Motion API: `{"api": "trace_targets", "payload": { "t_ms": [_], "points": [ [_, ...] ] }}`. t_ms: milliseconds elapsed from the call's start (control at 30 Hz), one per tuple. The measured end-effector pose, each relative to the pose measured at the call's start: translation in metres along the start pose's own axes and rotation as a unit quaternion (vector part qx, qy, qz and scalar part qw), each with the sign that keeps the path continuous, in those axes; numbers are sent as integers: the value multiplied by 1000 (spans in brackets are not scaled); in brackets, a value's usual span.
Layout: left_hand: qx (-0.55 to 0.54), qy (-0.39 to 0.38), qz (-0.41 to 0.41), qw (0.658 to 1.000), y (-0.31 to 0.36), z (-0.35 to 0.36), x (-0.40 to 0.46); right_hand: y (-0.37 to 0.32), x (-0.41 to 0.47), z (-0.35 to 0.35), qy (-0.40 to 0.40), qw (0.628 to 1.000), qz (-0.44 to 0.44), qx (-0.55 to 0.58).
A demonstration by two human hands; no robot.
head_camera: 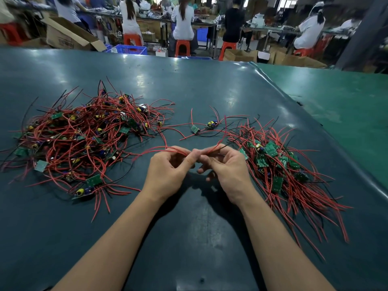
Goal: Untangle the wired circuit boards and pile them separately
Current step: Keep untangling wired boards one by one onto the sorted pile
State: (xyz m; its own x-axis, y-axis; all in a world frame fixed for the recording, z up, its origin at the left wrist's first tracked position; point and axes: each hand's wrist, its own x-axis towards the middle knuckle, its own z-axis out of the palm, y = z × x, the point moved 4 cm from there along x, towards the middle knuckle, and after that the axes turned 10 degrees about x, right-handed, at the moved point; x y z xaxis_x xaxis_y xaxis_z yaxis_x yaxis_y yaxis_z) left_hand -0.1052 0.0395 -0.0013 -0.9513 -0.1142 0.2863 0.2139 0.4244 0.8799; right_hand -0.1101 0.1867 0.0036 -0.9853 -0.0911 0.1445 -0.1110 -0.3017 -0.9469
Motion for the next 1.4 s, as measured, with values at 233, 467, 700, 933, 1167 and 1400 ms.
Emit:
{"api": "trace_targets", "payload": {
  "t_ms": [233, 467, 700, 933, 1167, 1400],
  "points": [
    [-182, -17, -1, 983, 4, 5, 1, 3, 6, -10, 123, 986, 16, 111],
    [-189, -59, 9, 980, 6, 9, 0, 10, 5, -6, 98, 993, 47, 49],
    [-181, -45, -18, 982, 1, 8, 1, 10, 8, -8, 103, 994, 28, 32],
    [-179, -51, -17, 982, 0, 8, 1, -1, 13, -43, 283, 957, -55, 43],
    [-252, -19, -20, 967, 0, 2, 4, 2, 13, -47, 300, 945, -45, 121],
    [-391, 48, -98, 914, -6, -7, 10, 6, 11, -35, 219, 974, 11, 56]
  ]
}}
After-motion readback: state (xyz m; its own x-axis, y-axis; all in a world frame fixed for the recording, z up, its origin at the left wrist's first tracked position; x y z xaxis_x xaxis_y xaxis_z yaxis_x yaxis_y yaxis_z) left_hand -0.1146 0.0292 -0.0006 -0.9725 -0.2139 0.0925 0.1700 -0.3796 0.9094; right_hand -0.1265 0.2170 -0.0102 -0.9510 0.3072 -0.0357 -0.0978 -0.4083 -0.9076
